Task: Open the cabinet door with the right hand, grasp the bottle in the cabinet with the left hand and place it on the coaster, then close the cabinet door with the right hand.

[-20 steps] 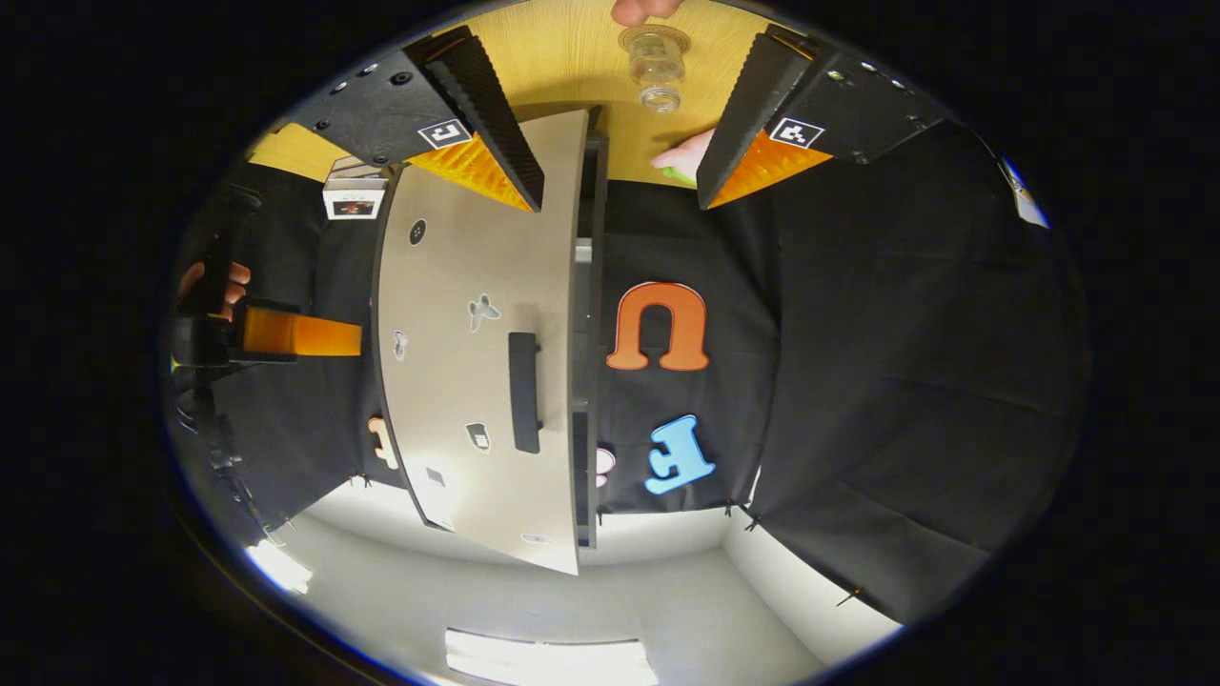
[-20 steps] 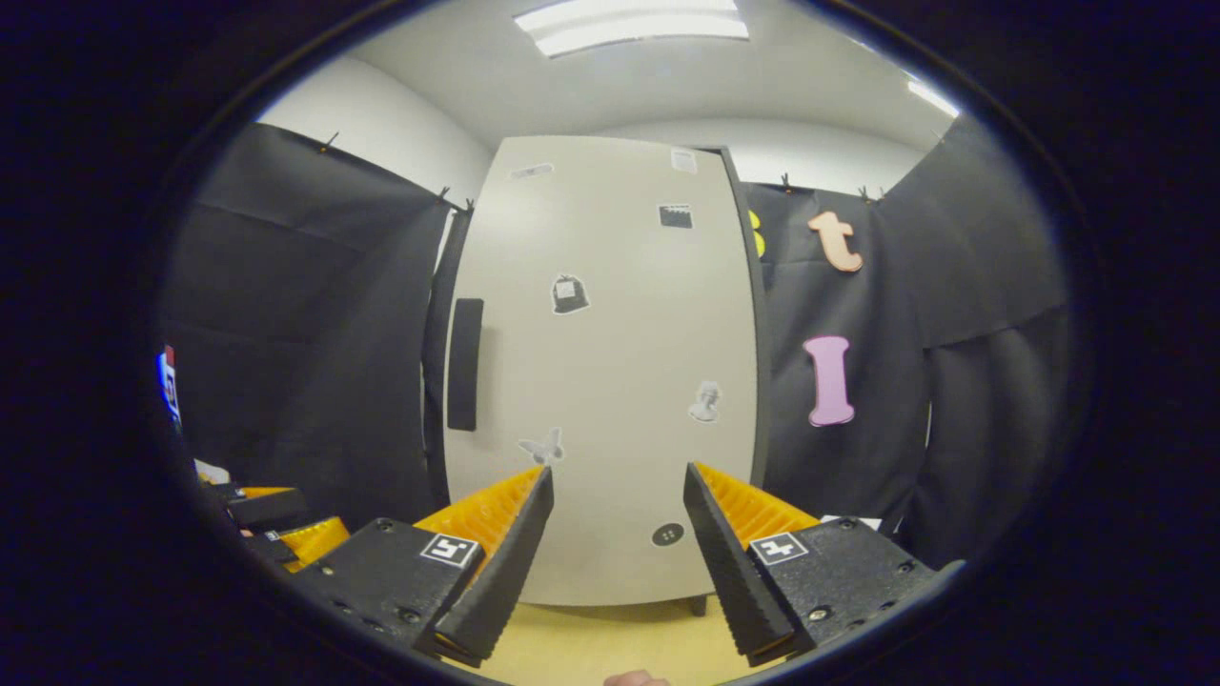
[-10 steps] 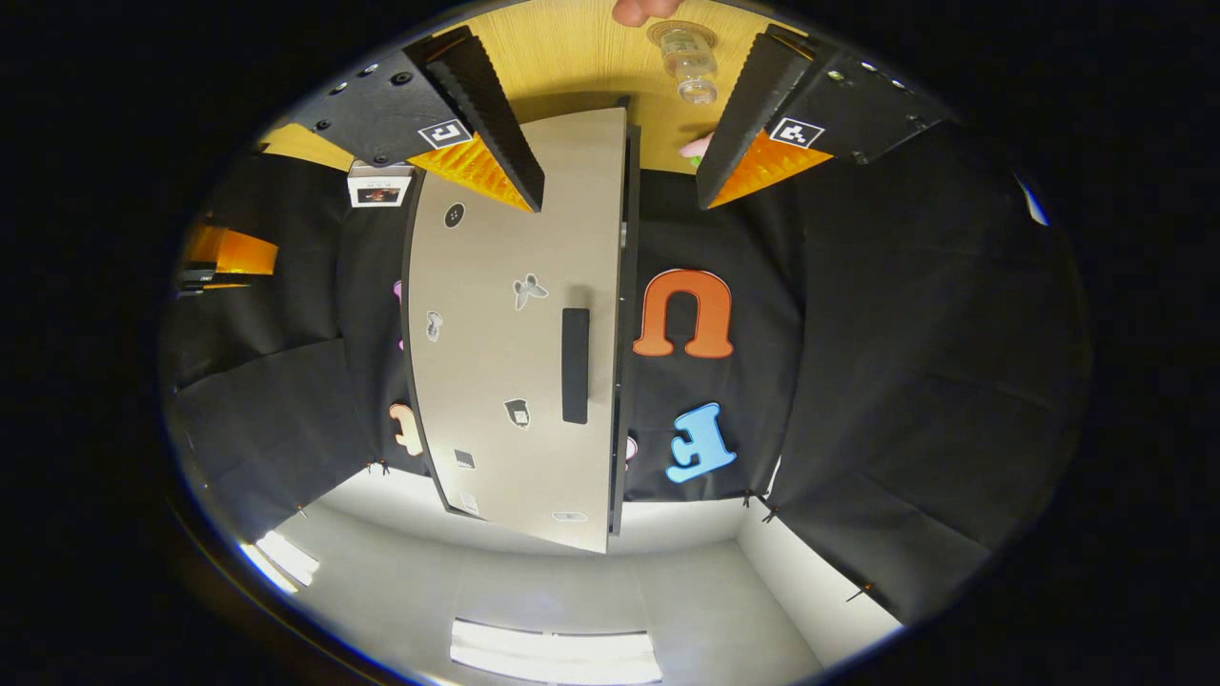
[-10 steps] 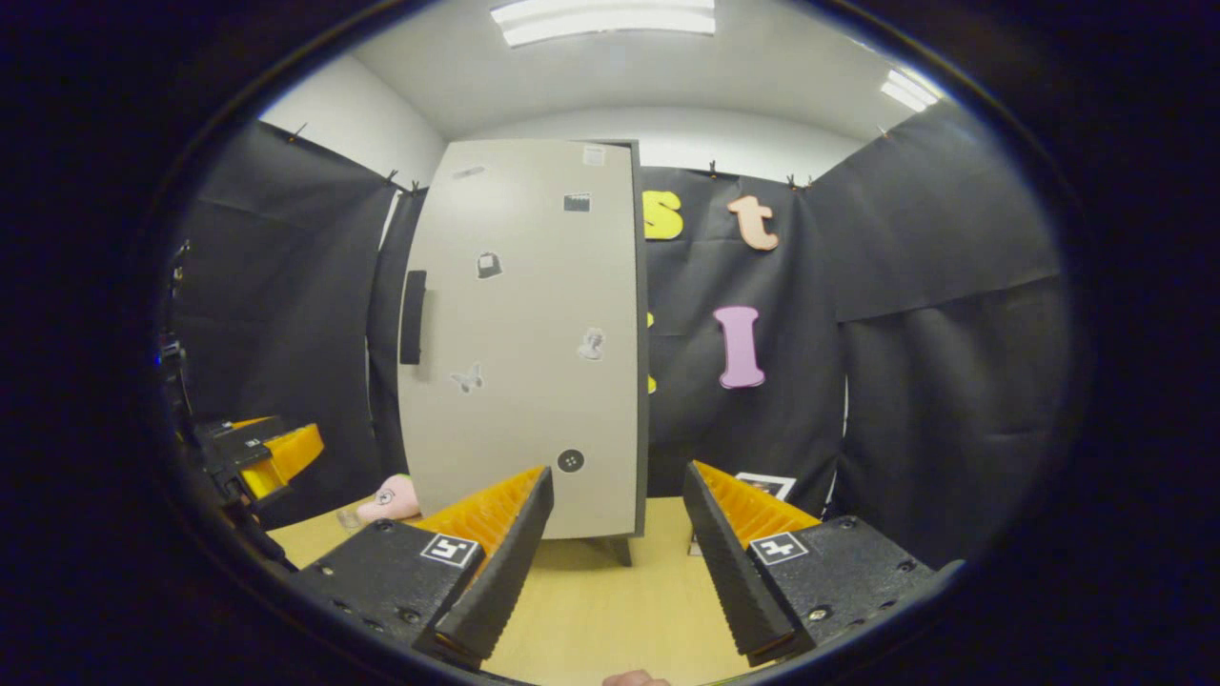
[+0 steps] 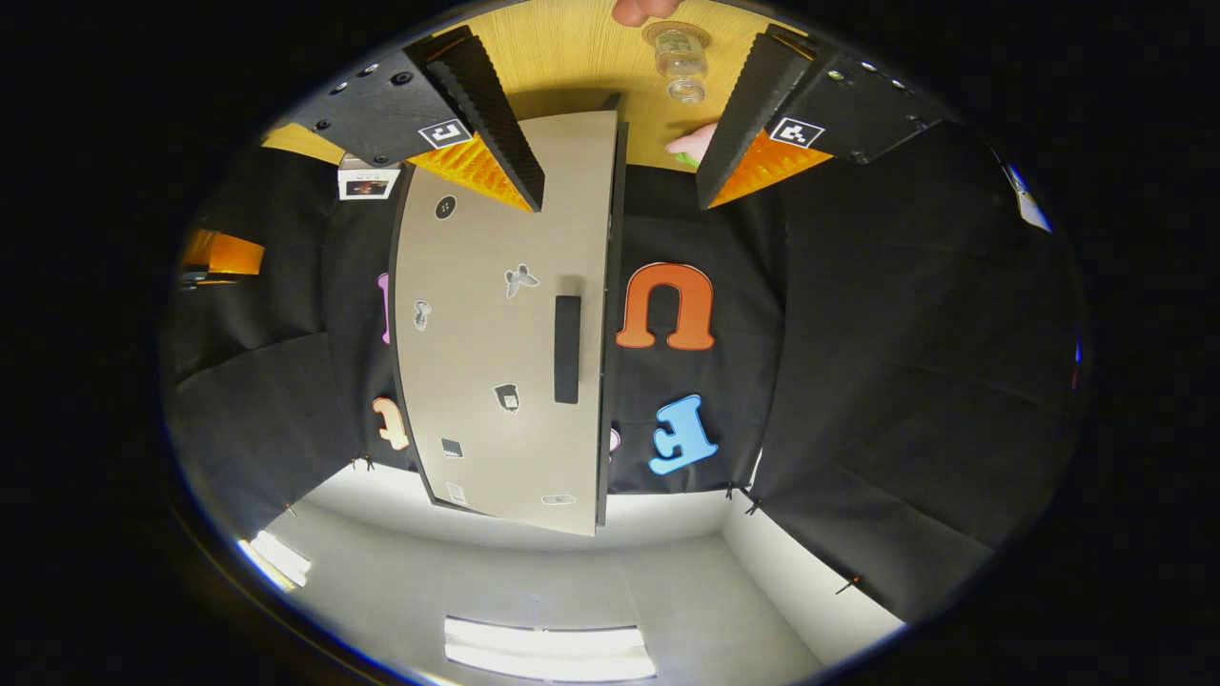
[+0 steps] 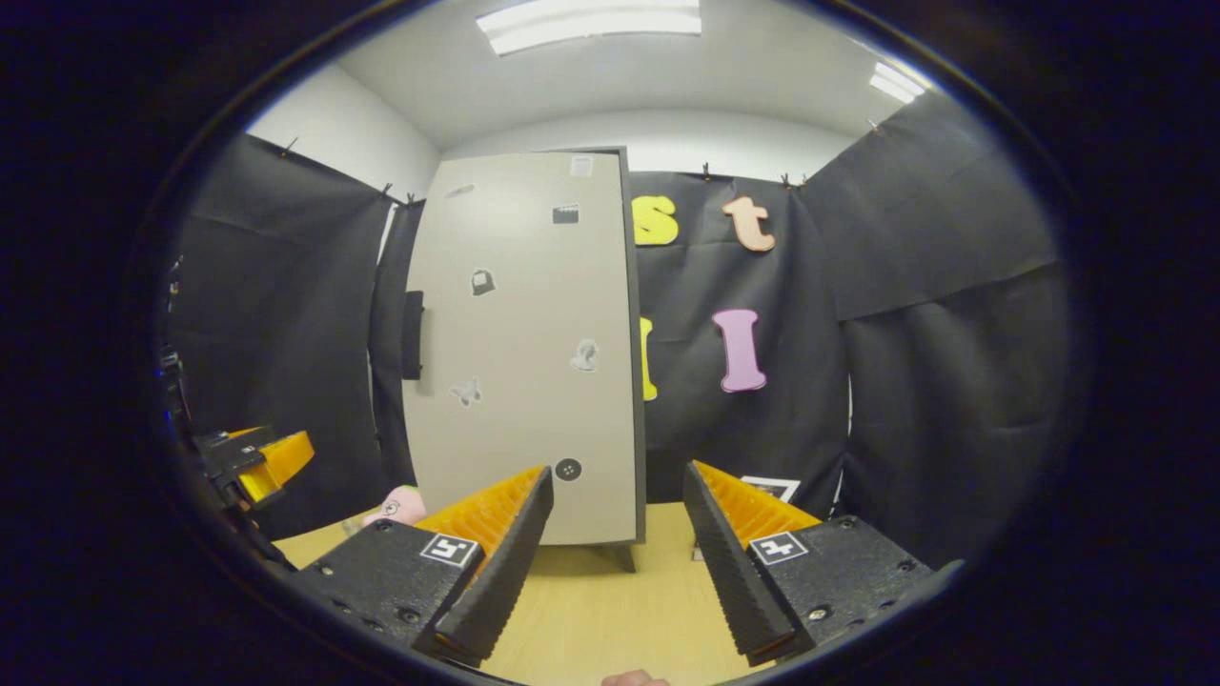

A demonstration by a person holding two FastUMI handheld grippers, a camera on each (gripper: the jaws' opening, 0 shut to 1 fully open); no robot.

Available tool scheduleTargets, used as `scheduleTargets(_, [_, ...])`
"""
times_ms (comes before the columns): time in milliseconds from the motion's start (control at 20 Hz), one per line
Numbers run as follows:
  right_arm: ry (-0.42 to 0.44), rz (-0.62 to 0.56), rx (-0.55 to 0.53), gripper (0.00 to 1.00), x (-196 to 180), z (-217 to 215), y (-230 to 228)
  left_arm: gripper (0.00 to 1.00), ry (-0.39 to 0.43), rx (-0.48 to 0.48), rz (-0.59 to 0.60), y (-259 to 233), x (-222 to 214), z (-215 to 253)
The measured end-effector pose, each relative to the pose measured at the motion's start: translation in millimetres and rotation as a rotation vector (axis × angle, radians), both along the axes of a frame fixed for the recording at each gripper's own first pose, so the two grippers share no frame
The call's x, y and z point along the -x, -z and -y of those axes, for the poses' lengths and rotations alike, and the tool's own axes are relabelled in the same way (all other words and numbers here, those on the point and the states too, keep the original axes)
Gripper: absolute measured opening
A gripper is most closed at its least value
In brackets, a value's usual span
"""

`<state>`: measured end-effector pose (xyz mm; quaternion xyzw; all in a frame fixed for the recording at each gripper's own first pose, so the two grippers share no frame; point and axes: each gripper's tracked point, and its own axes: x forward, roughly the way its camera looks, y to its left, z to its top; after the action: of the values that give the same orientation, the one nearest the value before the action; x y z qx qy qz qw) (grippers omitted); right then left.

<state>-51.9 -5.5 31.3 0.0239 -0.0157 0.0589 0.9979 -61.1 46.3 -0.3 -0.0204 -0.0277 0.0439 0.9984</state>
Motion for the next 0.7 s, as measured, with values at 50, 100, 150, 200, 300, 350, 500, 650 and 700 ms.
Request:
scheduleTargets(50, [-0.007,0.003,0.002,0.89,-1.0,-2.6,-1.6,0.97,-0.002,-0.002,-0.005,0.7,0.5,-0.6])
scheduleTargets(100, [-0.013,0.007,0.000,0.89,-1.2,-5.6,-2.9,0.97,-0.004,-0.002,-0.010,1.3,1.5,-0.8])
scheduleTargets(150, [-0.021,0.007,-0.003,0.89,-1.1,-8.5,-3.5,0.97,-0.007,-0.001,-0.011,1.1,2.0,-1.3])
scheduleTargets(200, [-0.027,0.009,-0.008,0.89,-0.6,-10.8,-4.2,0.97,-0.007,0.001,-0.009,0.6,1.7,-0.9])
scheduleTargets(300, [-0.033,0.013,-0.017,0.89,0.1,-13.2,-5.9,0.97,-0.007,-0.001,-0.006,-0.2,1.5,-0.8])
scheduleTargets(350, [-0.034,0.012,-0.018,0.89,0.5,-13.6,-6.1,0.97,-0.005,-0.003,-0.007,0.2,1.0,-1.0])
scheduleTargets(500, [-0.030,0.008,-0.020,0.89,2.5,-13.3,-4.3,0.97,0.005,-0.005,-0.011,0.1,2.4,0.4])
scheduleTargets(650, [-0.026,0.005,-0.024,0.89,3.3,-11.1,-5.3,0.97,0.014,-0.006,-0.008,-0.5,1.9,2.0])
scheduleTargets(700, [-0.025,0.003,-0.027,0.89,3.8,-10.8,-4.7,0.97,0.014,-0.008,-0.006,-1.1,1.6,2.1])
